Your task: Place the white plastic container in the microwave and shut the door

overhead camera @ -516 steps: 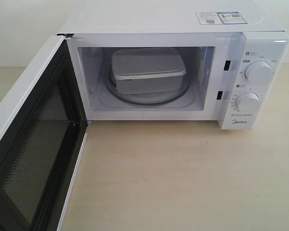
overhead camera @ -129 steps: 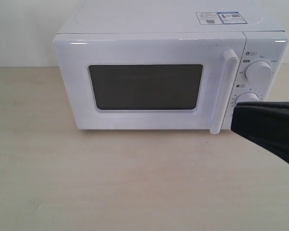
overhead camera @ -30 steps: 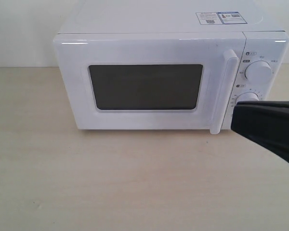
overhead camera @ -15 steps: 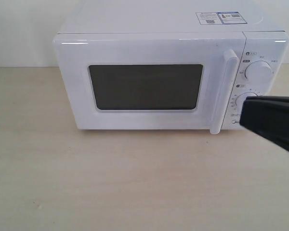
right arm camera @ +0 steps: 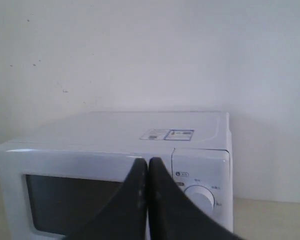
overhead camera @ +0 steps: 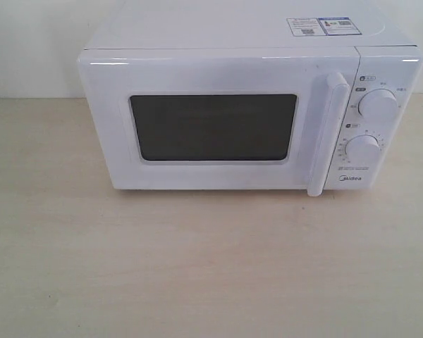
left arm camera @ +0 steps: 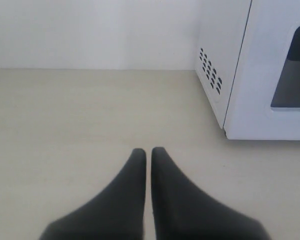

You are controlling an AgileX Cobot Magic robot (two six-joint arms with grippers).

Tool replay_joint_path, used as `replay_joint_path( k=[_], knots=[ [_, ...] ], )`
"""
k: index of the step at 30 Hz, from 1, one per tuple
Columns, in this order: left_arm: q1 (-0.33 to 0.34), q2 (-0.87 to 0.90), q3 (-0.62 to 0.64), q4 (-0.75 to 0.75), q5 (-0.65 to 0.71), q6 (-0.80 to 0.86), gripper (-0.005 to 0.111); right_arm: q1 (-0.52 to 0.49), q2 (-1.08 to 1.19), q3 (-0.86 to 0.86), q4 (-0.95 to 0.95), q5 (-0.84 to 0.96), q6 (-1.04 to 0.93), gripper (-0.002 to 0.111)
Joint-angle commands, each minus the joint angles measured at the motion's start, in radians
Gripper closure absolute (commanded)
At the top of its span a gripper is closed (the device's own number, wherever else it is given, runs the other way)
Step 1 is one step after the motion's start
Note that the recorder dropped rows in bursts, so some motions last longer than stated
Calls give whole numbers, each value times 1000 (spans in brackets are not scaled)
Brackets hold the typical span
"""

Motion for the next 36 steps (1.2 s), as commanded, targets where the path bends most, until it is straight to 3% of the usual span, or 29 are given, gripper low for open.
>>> replay_joint_path(
  k=[1, 18, 21, 26, 30, 32, 36],
  knots=[
    [3, -3, 4, 2, 3, 3, 102, -7, -65, 99, 0, -41, -8, 108],
    [3, -3, 4, 2, 3, 3, 102, -7, -73, 163, -7, -27, 13, 108],
    [3, -3, 4, 2, 3, 3, 102, -7, -73, 163, -226, -23, 165, 108],
    [3, -3, 4, 2, 3, 3, 102, -7, -73, 163, -801, -23, 741, 108],
    [3, -3, 4, 2, 3, 3, 102, -7, -73, 163, -1138, -23, 1132, 108],
    [3, -3, 4, 2, 3, 3, 102, -7, -73, 176, -1218, -34, 1236, 108],
    [3, -3, 4, 2, 3, 3, 102, -7, -73, 241, -1221, -106, 1257, 108]
  ],
)
